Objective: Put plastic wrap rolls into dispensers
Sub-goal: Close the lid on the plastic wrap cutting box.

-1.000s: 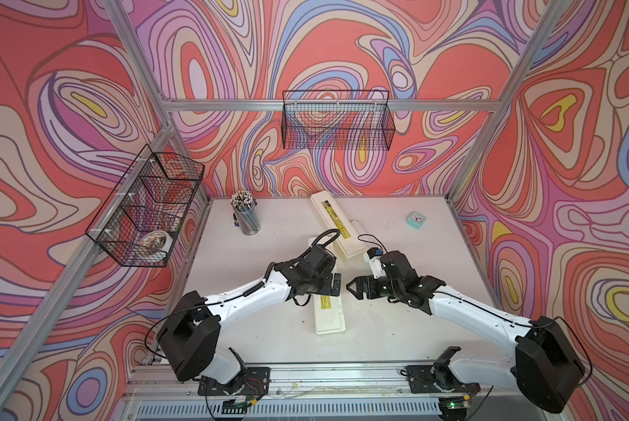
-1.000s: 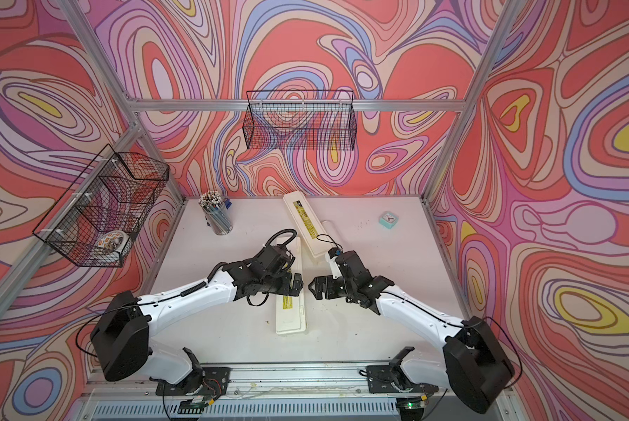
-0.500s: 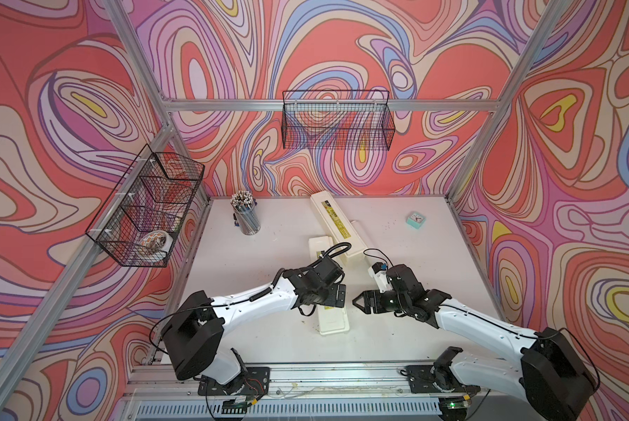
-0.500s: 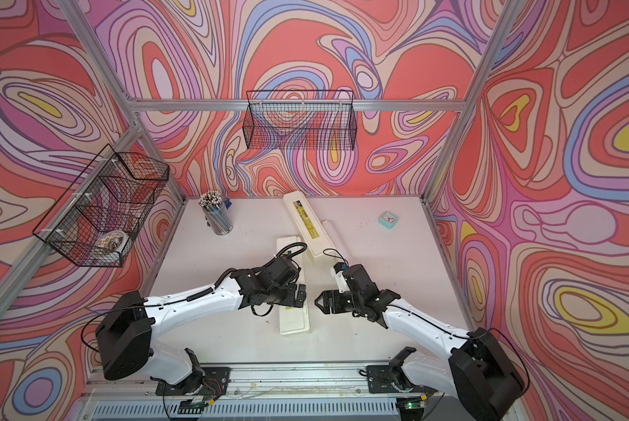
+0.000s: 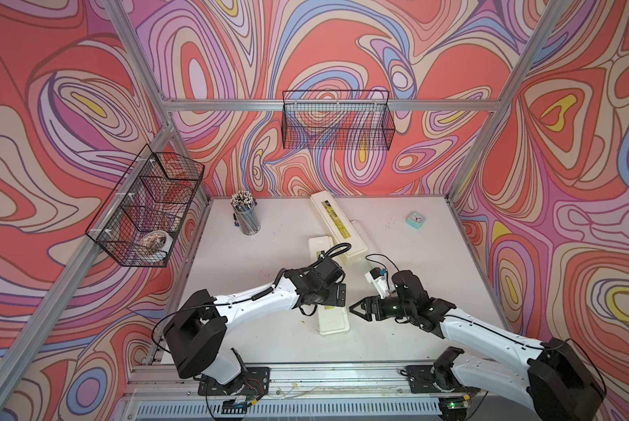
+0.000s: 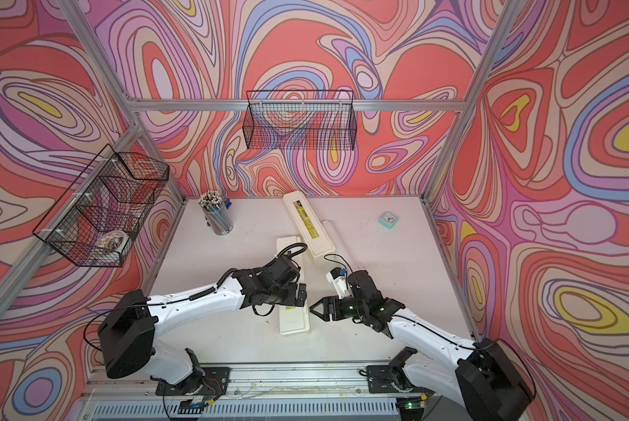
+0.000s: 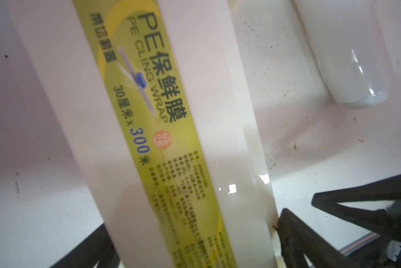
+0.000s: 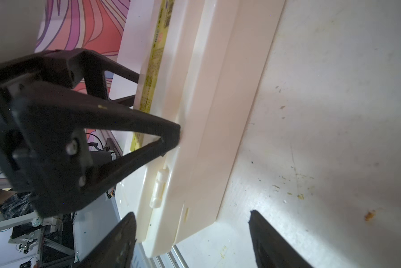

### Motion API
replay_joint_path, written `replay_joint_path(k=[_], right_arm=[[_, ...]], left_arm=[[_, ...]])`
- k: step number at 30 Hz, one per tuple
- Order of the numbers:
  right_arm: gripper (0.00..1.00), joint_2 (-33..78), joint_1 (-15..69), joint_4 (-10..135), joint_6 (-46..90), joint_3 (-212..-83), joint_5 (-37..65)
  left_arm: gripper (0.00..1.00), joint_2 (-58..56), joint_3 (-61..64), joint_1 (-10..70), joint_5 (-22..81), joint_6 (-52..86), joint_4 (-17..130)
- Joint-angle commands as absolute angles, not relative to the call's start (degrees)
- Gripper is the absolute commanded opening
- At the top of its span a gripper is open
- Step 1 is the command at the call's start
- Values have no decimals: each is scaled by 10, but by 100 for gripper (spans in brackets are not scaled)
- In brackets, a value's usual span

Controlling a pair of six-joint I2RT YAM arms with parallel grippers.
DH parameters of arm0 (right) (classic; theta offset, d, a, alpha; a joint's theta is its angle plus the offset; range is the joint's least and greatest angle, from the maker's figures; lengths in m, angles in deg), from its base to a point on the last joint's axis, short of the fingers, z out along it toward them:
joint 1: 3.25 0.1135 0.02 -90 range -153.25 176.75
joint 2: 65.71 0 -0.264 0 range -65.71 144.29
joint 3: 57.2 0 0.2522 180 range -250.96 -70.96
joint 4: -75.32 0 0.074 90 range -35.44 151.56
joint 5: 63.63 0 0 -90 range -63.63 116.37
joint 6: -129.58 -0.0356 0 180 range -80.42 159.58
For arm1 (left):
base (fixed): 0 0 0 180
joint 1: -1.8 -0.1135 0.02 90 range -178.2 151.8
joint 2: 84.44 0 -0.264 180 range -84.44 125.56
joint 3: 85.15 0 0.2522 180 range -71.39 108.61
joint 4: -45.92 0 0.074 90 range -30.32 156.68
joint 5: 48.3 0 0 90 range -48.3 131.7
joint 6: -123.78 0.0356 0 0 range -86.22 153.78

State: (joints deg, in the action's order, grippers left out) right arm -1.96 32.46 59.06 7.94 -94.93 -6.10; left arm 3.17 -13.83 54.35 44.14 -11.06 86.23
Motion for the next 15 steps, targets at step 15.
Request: replay_joint_path(k=[15], right_arm=[[77,26,385,694,42,-930,-68]], left_arm=[[100,62,-181,537,384,-194,752]])
